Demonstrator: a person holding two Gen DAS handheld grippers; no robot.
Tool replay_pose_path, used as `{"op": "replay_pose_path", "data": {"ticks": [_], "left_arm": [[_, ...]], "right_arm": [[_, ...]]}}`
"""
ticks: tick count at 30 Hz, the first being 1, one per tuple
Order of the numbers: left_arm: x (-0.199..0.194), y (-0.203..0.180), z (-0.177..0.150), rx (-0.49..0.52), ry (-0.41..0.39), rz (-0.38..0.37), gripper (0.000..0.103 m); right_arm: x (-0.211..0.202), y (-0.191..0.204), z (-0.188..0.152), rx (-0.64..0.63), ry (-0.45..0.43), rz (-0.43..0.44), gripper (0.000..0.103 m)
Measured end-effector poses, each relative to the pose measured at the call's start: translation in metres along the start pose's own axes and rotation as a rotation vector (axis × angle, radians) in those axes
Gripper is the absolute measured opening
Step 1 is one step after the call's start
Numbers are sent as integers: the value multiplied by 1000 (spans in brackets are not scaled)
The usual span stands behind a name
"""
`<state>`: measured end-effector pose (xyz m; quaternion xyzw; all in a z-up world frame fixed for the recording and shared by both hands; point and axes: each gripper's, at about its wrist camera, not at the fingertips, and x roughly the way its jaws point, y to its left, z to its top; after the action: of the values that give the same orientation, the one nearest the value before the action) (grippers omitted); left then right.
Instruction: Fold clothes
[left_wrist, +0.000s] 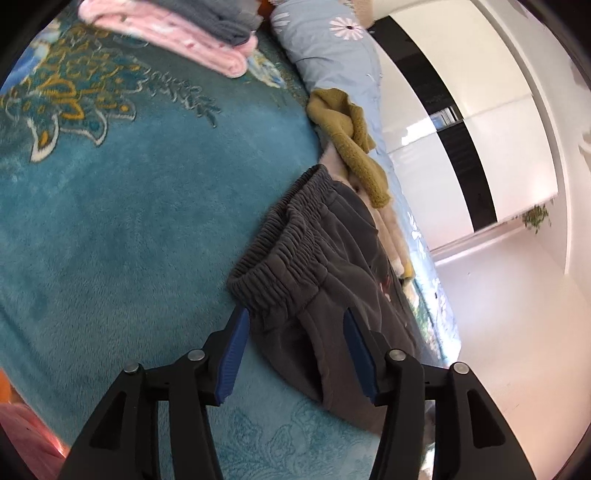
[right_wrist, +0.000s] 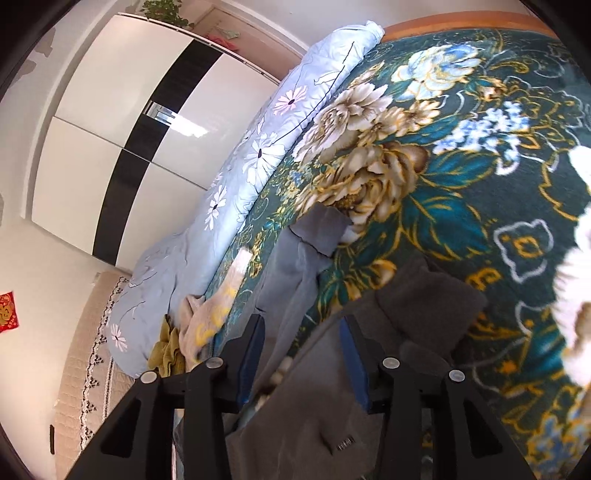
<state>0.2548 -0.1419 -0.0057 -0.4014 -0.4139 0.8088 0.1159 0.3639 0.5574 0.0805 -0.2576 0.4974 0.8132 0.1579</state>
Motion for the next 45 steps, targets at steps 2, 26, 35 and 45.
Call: {"op": "replay_pose_path", "data": {"ticks": [2,26,35,45], "left_arm": [[0,-4,-3,21,5,-6,57],[35,1,-8,-71,72,76,44],[9,-2,-12,-119,37,58,16],[-9,-9,-8,-178,130,21,16]], "right_arm": [[-14,-8,-5,4,-13,-9,49],[19,-69,-56,139,150,-49,24],[-21,-36,-57,63,38,-3,5],[-54,-11,-52,5,-32,6,5]]}}
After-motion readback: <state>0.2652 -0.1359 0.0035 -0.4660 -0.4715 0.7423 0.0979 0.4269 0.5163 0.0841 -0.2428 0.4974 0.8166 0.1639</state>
